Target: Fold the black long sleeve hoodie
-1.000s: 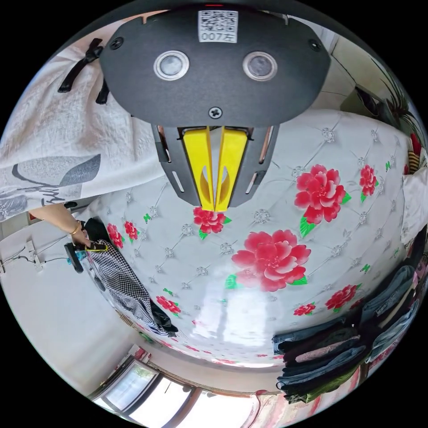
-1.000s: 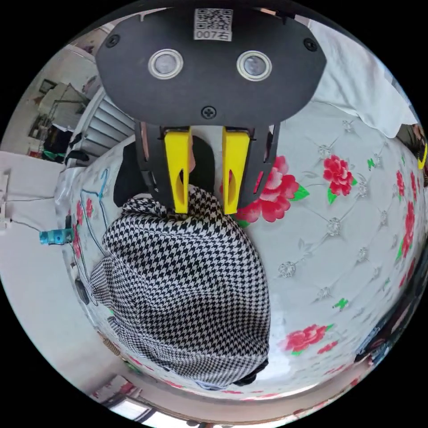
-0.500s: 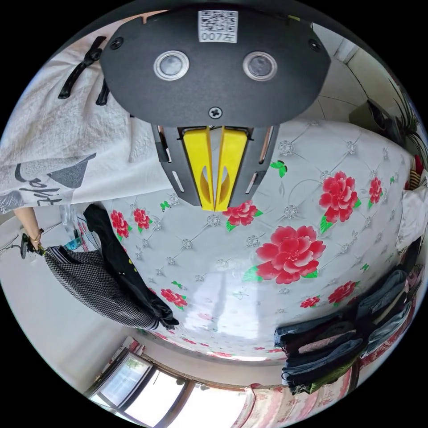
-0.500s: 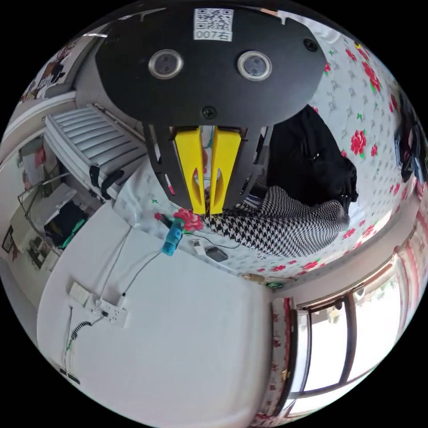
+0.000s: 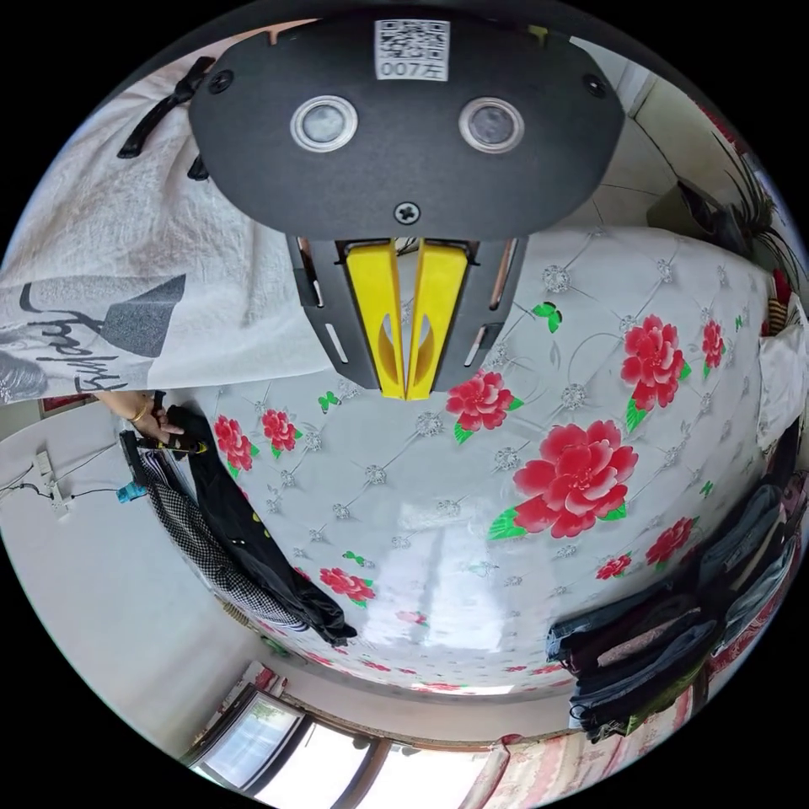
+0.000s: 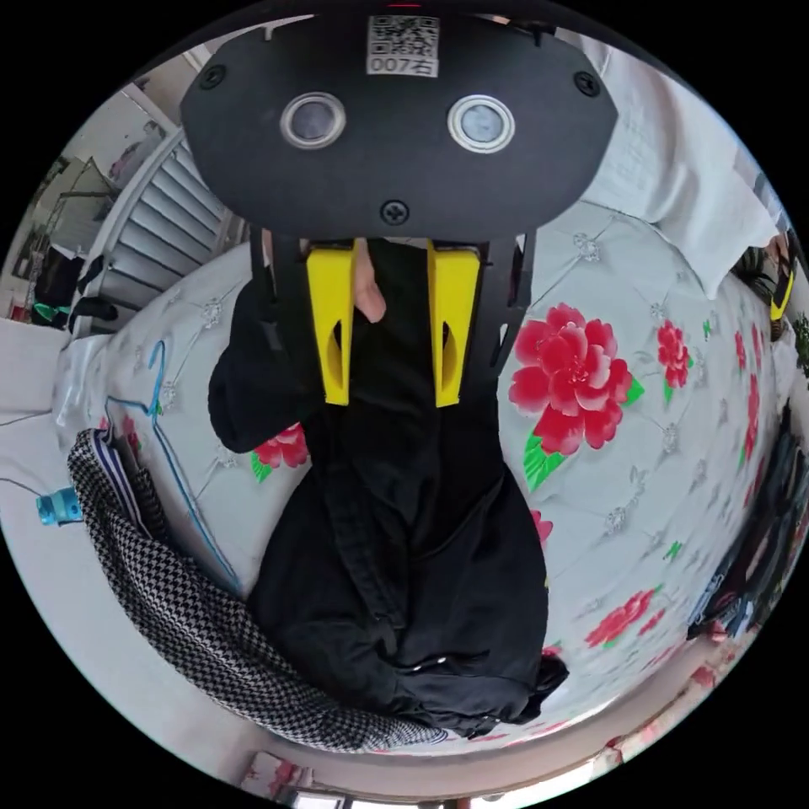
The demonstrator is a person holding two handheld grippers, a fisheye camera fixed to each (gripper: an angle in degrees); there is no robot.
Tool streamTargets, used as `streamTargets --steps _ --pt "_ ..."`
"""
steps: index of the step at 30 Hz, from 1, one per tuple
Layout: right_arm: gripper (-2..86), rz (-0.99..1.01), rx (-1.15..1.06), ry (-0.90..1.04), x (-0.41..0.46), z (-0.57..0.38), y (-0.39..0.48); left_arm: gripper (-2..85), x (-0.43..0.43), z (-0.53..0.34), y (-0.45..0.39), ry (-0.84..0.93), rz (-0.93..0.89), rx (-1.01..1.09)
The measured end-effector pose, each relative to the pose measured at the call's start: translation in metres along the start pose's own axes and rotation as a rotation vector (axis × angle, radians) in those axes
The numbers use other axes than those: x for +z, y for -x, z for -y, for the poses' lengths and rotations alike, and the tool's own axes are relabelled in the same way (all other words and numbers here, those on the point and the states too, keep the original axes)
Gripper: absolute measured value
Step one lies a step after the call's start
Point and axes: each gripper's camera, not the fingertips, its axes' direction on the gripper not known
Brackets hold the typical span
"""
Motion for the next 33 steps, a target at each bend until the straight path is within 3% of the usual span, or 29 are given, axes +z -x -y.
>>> streamTargets --steps 3,5,7,11,14,16,19,22,23,28,33 --pt "6.8 0.021 -0.049 0.028 -0.001 0.019 -0.008 -1.0 0.003 -0.009 0.013 -0.007 -0.03 -0.023" --pt "5.5 0.216 -0.106 -0.017 -0.014 0.023 -0.013 -1.0 0.005 -0.017 0.023 -0.01 -0.048 -0.044" --pt "4.0 0.475 -0.105 -0.202 -0.053 0.019 -0.017 -1.0 0.007 -0.026 0.036 -0.016 -0.07 -0.065" --pt "2.6 0.648 -0.246 -0.38 -0.109 0.013 0.019 -1.0 0.007 -0.044 0.069 -0.042 -0.127 -0.113" --pt "1.9 0.855 -0.46 -0.489 -0.154 0.0 0.065 -1.0 0.002 -0.052 0.093 -0.072 -0.157 -0.148" --pt "2.0 1.047 -0.726 -0.513 -0.185 -0.022 0.112 -1.0 -0.004 -0.057 0.108 -0.097 -0.167 -0.169" --pt "2.8 1.27 -1.122 -0.344 -0.199 -0.055 0.189 -1.0 -0.018 -0.065 0.134 -0.151 -0.163 -0.2" --pt "3.8 1.153 -1.454 -0.139 -0.196 -0.078 0.252 -1.0 -0.032 -0.074 0.164 -0.193 -0.148 -0.244" --pt "3.9 1.127 -1.464 -0.117 -0.196 -0.077 0.257 -1.0 -0.037 -0.078 0.176 -0.204 -0.148 -0.263" --pt "5.2 0.864 -1.194 -0.241 -0.172 -0.054 0.218 -0.9 -0.043 -0.096 0.21 -0.13 -0.026 -0.262" --pt "6.7 0.645 -0.968 -0.167 -0.123 -0.043 0.181 -0.7 -0.075 -0.111 0.248 -0.224 -0.018 -0.281"
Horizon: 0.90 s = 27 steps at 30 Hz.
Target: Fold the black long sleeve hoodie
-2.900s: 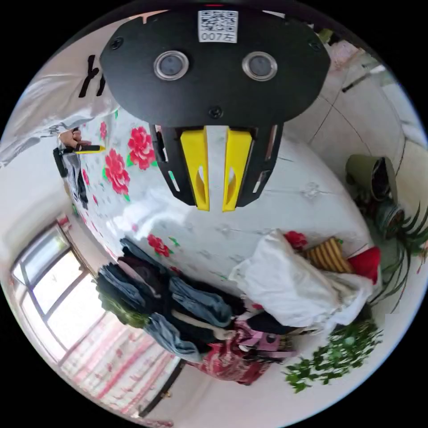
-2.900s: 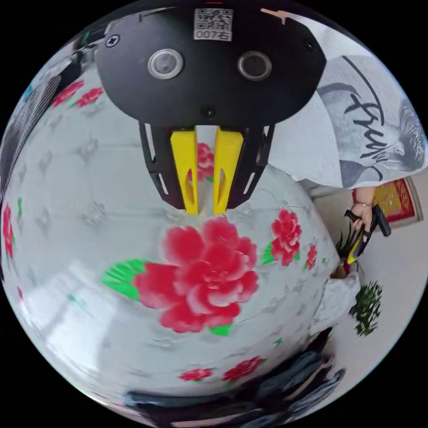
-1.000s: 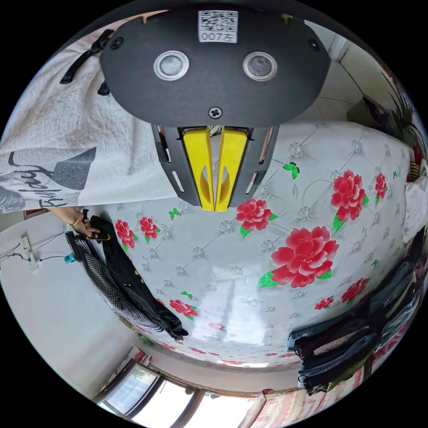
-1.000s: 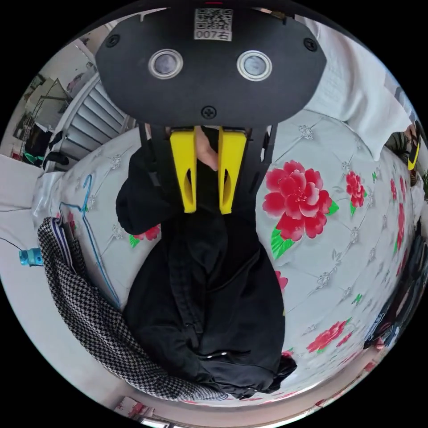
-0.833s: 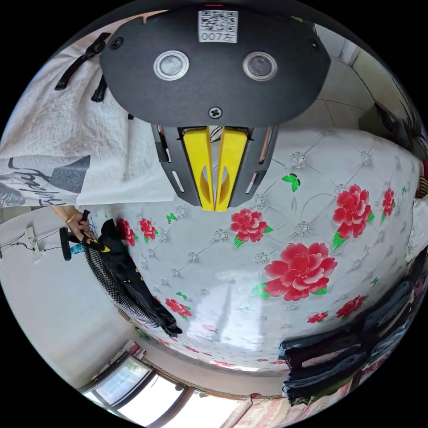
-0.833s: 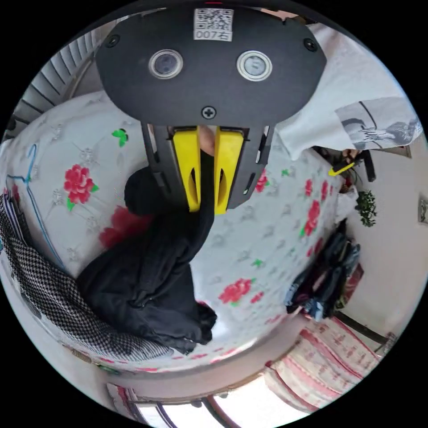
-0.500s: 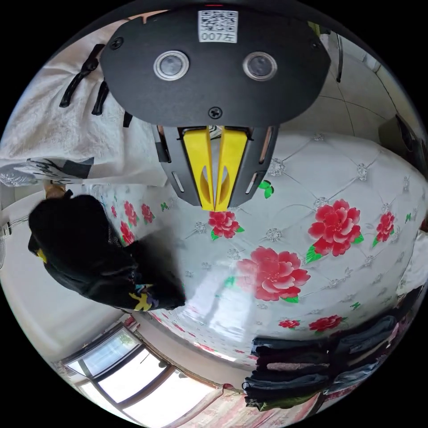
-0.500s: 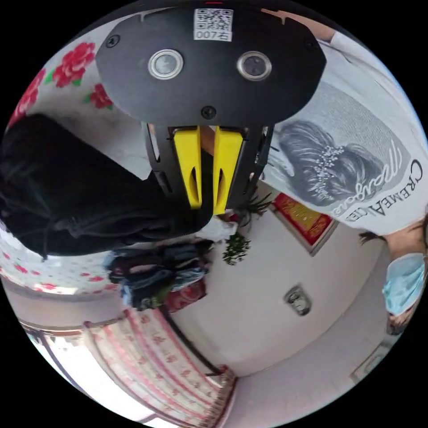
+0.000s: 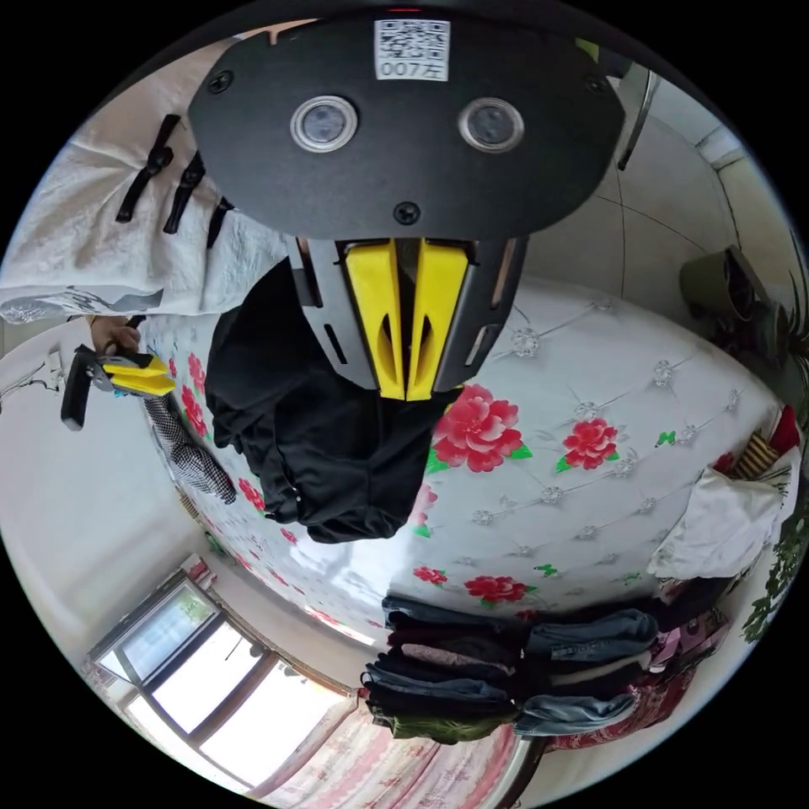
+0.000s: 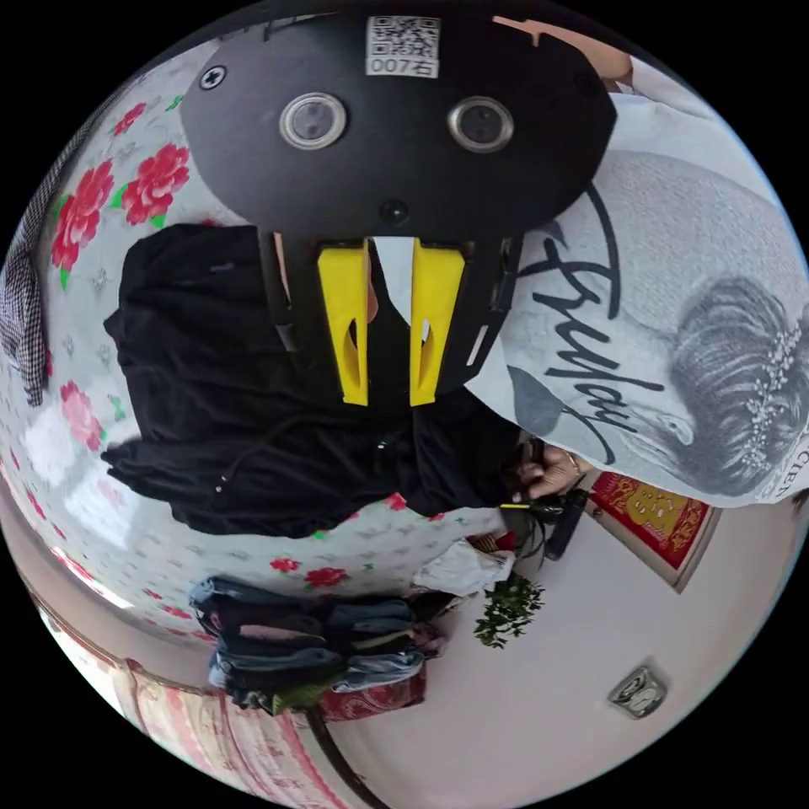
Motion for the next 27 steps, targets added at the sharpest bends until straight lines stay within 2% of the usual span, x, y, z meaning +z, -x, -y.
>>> streamTargets --steps 4,7,11,14,16,19,21,24,27 --pt "8.3 -0.021 0.035 0.091 0.028 -0.003 -0.004 0.7 -0.011 0.033 0.002 -0.038 -0.027 0.1" --pt "8.9 -0.043 0.021 0.138 0.052 0.014 -0.003 4.8 0.015 0.071 -0.016 0.03 -0.062 0.247" --pt "9.1 -0.163 0.002 0.224 0.091 0.033 -0.008 8.0 0.099 0.099 -0.051 0.344 -0.243 0.38" --pt "9.2 -0.092 0.009 0.465 0.147 0.03 -0.014 7.9 0.133 0.075 -0.064 0.466 -0.292 0.44" --pt "8.4 -0.175 -0.026 0.38 0.134 0.031 -0.002 7.4 0.122 0.058 -0.055 0.391 -0.29 0.42" --pt "7.5 -0.143 0.002 0.245 0.099 0.049 -0.003 6.7 0.084 0.032 -0.01 0.233 -0.32 0.264" --pt "7.2 -0.158 -0.005 0.173 0.085 0.064 -0.008 6.5 0.054 0.012 0.028 0.16 -0.244 0.169" --pt "7.0 -0.203 -0.014 0.162 0.094 0.089 -0.021 6.4 0.026 -0.005 0.059 0.133 -0.122 0.109" --pt "6.0 -0.167 0.027 0.209 0.127 0.109 -0.031 6.8 0.014 -0.019 0.072 0.092 -0.125 0.061"
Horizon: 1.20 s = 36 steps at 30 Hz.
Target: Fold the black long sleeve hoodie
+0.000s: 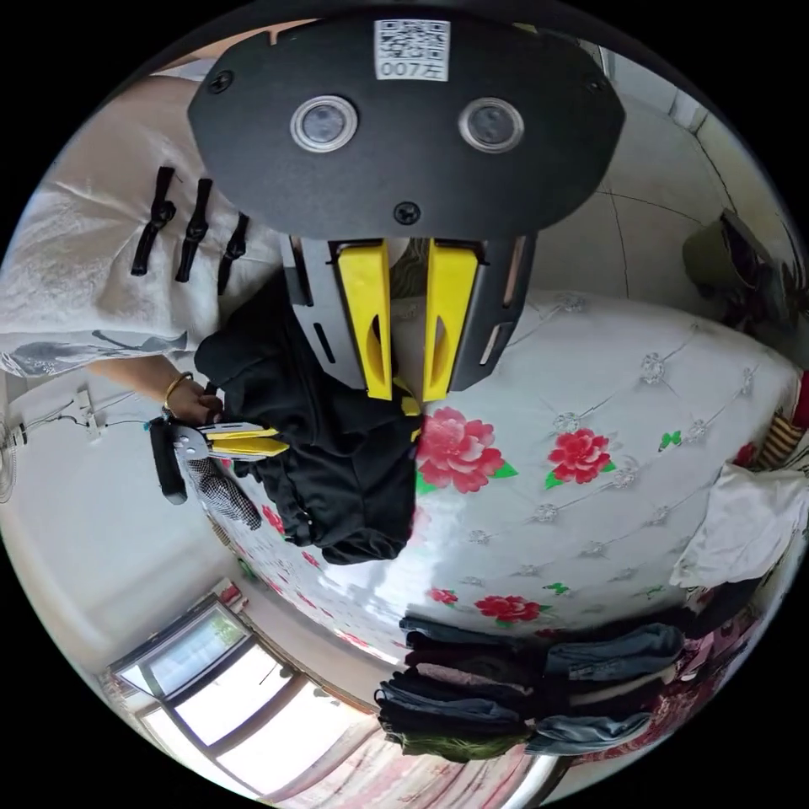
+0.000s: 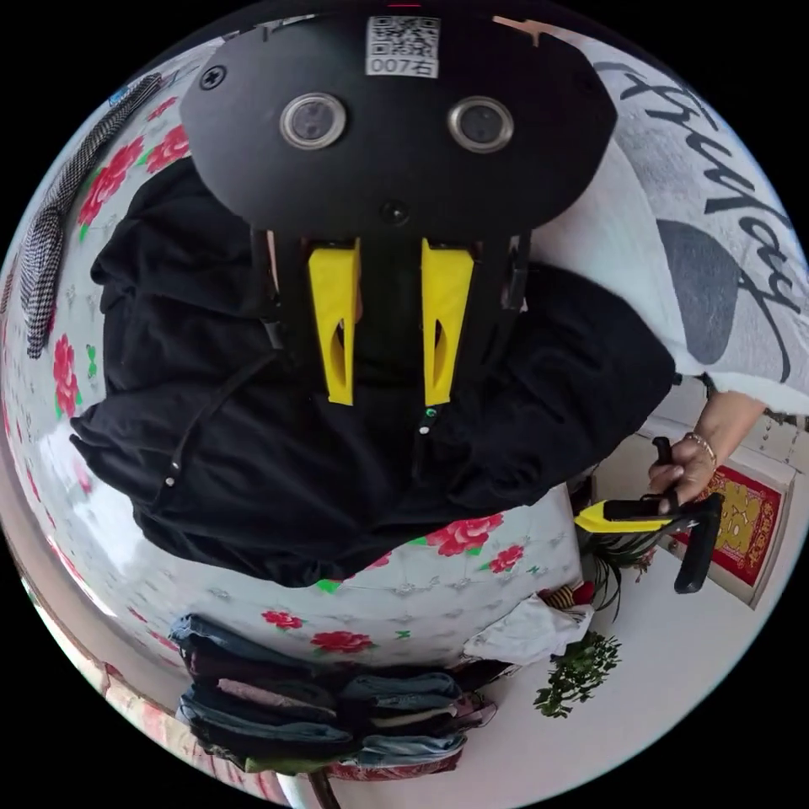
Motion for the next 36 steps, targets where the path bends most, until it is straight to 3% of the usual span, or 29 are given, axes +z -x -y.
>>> streamTargets --steps 3,8,10,12,14,15,20,25,29,30,32,36 --pt "3.4 -0.012 0.056 0.147 0.044 0.025 -0.001 8.8 0.008 -0.007 -0.005 -0.013 -0.004 -0.017" --pt "0.5 0.041 -0.056 -0.203 -0.034 0.05 0.039 14.7 0.005 0.014 -0.039 -0.05 -0.098 0.107" --pt "0.2 0.113 -0.25 -0.396 -0.092 0.053 0.078 16.1 -0.009 0.028 -0.062 -0.109 -0.117 0.221" --pt "0.2 0.186 -0.414 -0.487 -0.125 0.051 0.106 16.1 -0.007 0.053 -0.094 -0.054 -0.083 0.352" --pt "0.4 0.211 -0.515 -0.47 -0.135 0.053 0.127 1.9 0.008 0.068 -0.11 0.02 -0.036 0.423" --pt "0.7 0.132 -0.519 -0.453 -0.131 0.051 0.134 1.1 0.013 0.073 -0.113 0.023 0.019 0.431" --pt "3.5 -0.13 -0.28 -0.409 -0.099 -0.004 0.08 -0.2 -0.014 0.072 -0.059 -0.086 -0.086 0.176" --pt "7.1 -0.176 -0.029 -0.045 -0.003 -0.085 0.01 -0.4 -0.032 0.051 -0.006 -0.184 -0.232 0.001" --pt "7.5 -0.26 -0.003 0.249 0.067 -0.112 -0.003 -0.4 -0.046 0.078 -0.025 -0.177 -0.16 0.055" --pt "6.5 -0.178 0.043 0.126 0.059 -0.123 -0.007 -0.5 -0.053 0.09 -0.033 -0.19 -0.147 0.081" --pt "4.2 -0.116 0.142 0.1 0.06 -0.134 -0.016 -0.5 -0.065 0.102 -0.042 -0.233 -0.155 0.099" --pt "0.7 -0.154 0.235 -0.09 0.024 -0.17 -0.003 -0.5 -0.099 0.099 -0.045 -0.373 -0.261 0.081"
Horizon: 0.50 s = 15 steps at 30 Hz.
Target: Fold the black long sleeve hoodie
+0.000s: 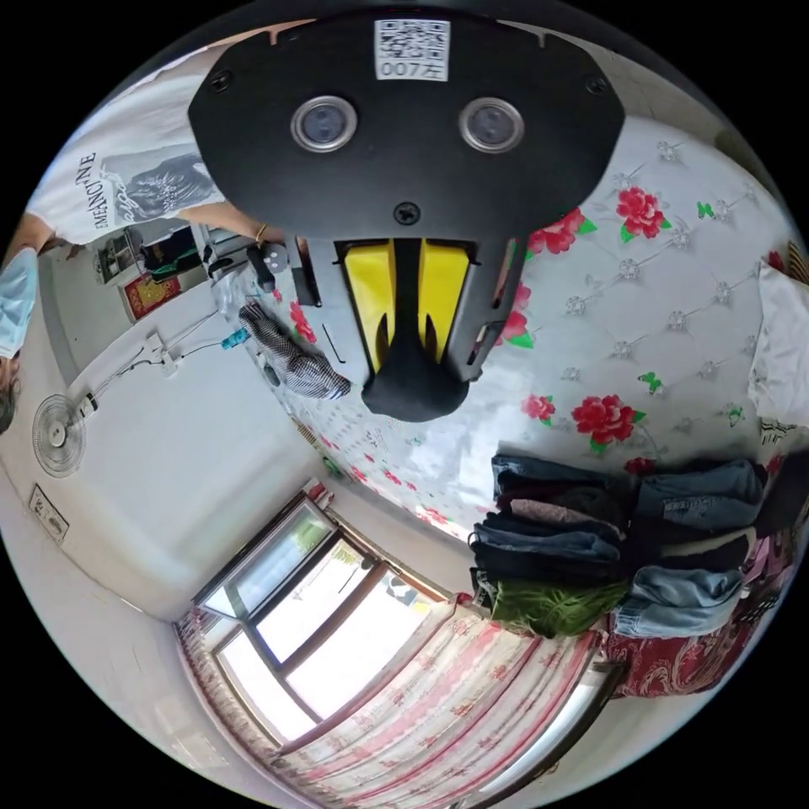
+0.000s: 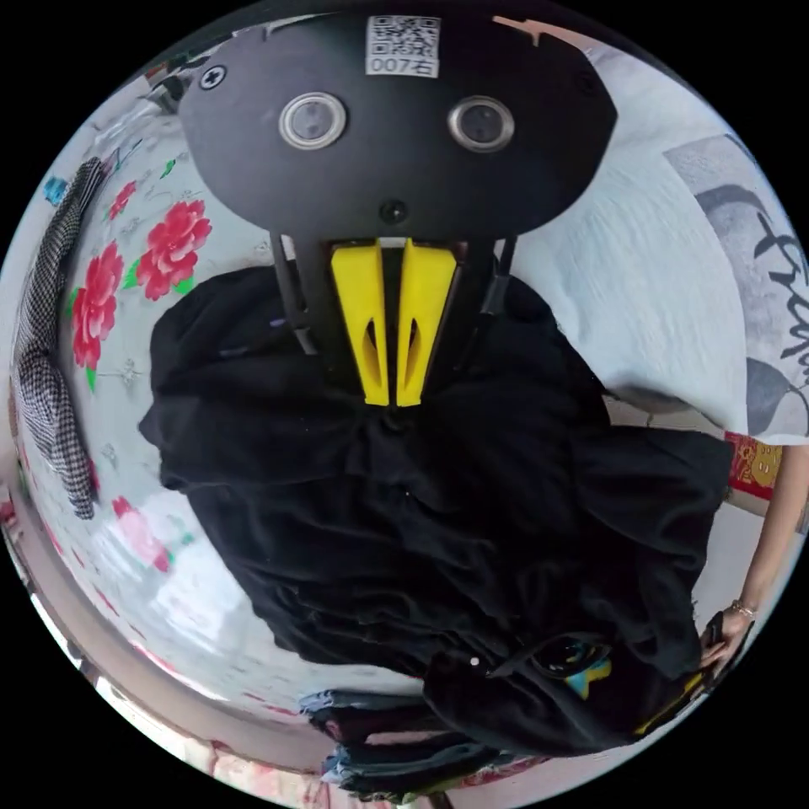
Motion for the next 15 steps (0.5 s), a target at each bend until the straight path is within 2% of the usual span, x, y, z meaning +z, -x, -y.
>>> streamTargets --steps 2,4,8,13,15 --pt "0.2 0.003 0.107 -0.197 -0.049 -0.025 -0.012 -0.6 -0.019 -0.006 0.002 -0.052 -0.011 -0.025" --pt "-0.1 0.012 0.238 -0.501 -0.128 -0.072 -0.029 -0.6 -0.042 -0.016 0.002 -0.103 -0.014 -0.039" --pt "-0.2 -0.085 0.347 -0.839 -0.228 -0.148 -0.035 -0.7 -0.091 -0.037 -0.03 -0.282 -0.194 0.025" --pt "-0.2 -0.244 0.421 -1.291 -0.328 -0.256 -0.001 -0.7 -0.161 -0.049 -0.107 -0.544 -0.426 0.256" --pt "-0.2 -0.322 0.419 -1.358 -0.353 -0.279 0.013 -0.7 -0.195 -0.051 -0.146 -0.669 -0.459 0.404"
